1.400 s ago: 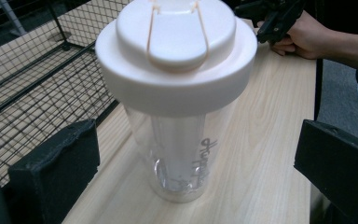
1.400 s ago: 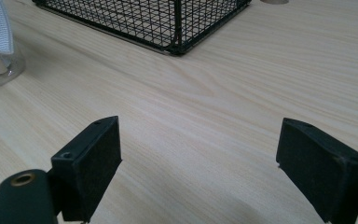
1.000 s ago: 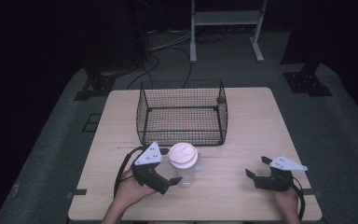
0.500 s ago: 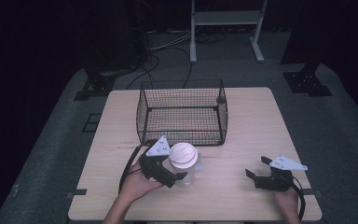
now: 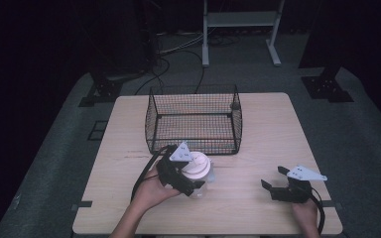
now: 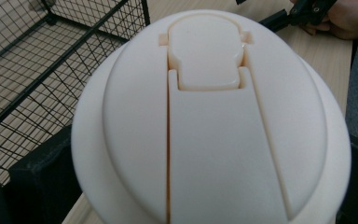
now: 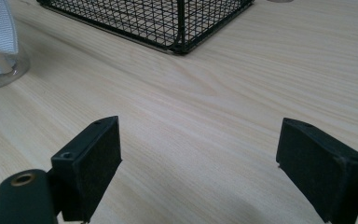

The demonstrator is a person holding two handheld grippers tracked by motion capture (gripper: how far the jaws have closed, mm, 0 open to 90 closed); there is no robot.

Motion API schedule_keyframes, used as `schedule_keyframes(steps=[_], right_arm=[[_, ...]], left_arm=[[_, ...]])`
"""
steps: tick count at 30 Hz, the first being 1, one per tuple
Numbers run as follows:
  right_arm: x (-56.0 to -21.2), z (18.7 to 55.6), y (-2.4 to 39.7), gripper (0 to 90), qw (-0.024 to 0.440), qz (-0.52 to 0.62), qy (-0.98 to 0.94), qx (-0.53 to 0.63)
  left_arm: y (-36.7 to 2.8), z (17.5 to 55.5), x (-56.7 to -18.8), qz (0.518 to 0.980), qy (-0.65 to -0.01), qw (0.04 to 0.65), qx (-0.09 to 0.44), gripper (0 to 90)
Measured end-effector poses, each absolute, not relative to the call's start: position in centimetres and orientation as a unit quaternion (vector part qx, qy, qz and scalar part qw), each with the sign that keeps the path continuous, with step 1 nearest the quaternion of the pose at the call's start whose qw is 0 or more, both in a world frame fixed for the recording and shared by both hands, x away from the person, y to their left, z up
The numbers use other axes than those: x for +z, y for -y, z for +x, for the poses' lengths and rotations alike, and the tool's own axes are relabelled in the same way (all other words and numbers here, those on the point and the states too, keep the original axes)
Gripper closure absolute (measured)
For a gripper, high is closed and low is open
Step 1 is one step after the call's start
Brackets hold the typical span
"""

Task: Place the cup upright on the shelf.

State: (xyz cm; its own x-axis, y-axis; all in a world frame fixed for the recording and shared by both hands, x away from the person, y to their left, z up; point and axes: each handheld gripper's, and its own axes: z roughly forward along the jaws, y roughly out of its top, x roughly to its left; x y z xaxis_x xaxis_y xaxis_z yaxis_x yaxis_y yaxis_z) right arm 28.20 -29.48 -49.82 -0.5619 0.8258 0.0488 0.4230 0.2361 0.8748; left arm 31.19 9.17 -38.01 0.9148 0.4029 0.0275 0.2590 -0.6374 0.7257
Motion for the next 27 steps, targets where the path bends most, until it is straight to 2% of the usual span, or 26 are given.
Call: schedule_keyframes(steps=[5,17,27], right_arm=[[-49.8,28.2,29.5,12.9,0.219,0.413,-0.756,0.459],[-49.8,28.2,29.5,12.9,0.220,0.414,-0.755,0.458],[-49.8,28.2,29.5,12.9,0.221,0.415,-0.754,0.459]], left_arm=[[-9.1,31.5,-37.9,0.902,-0.188,0.380,0.080,4.6],[-8.0,31.5,-36.6,0.912,-0.180,0.362,0.076,5.2],[-7.3,32.2,-33.5,0.913,-0.170,0.363,0.075,5.2]])
